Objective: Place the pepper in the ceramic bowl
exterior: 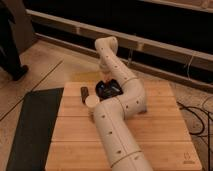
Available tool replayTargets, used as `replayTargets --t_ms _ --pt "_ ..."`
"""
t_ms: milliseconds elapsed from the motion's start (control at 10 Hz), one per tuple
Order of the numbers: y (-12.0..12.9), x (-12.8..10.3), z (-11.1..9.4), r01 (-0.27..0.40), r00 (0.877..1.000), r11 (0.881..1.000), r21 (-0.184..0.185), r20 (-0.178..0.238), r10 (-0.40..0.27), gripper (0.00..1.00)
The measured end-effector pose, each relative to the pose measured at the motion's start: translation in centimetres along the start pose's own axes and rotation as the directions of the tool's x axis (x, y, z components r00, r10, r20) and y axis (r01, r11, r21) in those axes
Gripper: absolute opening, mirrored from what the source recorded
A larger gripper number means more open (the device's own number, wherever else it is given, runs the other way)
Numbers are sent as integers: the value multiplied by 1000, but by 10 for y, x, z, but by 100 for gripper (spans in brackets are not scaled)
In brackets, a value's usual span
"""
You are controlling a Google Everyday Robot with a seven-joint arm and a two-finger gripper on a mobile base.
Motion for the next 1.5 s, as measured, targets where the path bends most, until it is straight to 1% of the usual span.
replayTargets --t_ms 300,400,500,600,700,1500 --pt "1 0 0 1 1000 1000 -5 2 -1 0" --pt "3 -3 0 20 1000 1000 -1 6 -20 0" --pt "7 -8 5 50 999 999 11 3 -50 0" --pt "13 -12 14 68 998 998 14 2 -68 0" --pt "11 -10 18 65 998 998 16 -2 -65 0" --pt "12 -11 18 67 998 998 16 -4 -67 0"
